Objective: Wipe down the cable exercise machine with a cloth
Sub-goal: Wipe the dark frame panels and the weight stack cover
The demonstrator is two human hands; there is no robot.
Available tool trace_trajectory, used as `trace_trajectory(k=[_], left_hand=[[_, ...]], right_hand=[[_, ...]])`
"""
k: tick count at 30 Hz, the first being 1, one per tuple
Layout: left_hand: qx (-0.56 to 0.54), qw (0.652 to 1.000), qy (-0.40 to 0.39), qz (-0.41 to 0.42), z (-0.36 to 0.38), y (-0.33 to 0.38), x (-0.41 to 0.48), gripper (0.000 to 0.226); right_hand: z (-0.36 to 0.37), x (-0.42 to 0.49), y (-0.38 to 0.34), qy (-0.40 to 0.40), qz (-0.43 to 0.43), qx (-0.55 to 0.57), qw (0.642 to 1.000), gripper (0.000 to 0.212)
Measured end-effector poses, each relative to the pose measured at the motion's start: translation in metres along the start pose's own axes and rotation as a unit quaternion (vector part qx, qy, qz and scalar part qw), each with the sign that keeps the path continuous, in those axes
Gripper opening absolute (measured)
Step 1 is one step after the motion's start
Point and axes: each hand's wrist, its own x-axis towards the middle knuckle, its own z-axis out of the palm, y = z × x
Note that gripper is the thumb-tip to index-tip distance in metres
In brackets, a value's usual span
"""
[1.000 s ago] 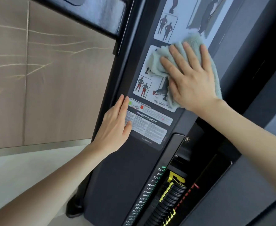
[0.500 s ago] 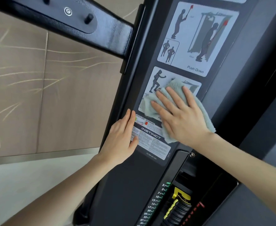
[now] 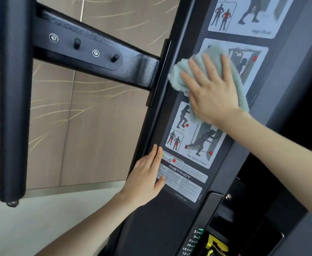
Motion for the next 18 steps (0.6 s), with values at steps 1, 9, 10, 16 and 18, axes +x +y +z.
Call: trace_trajectory(k=[1,9,10,16,18], left_hand=[[0.0,1.0,0.002,-0.002,0.001,0.0,0.0,0.081],[-0.001,1.0,0.002,-0.012,-0.004,0.004,-0.002,0.08],[-0.003,1.0,-0.003,-0.012,-0.007,0.006,-0.002,0.08],[-0.009,0.999,-0.033,-0.011,-0.017,0.007,0.001,0.077],[-0.008,0.999,-0.033,-0.013,-0.019,0.005,0.002,0.074]], right_hand=[[0.005,-0.008,-0.013,-0.007,-0.023,-0.005,1.0,0.055],[0.016,-0.074,-0.054,-0.057,-0.142,-0.003,0.988,0.053],[0.014,-0.073,-0.045,-0.06,-0.149,0.001,0.987,0.052],[-0.01,-0.032,0.042,0.002,-0.053,0.001,0.999,0.053],[-0.014,-0.025,0.05,0.006,-0.012,0.006,1.0,0.052]])
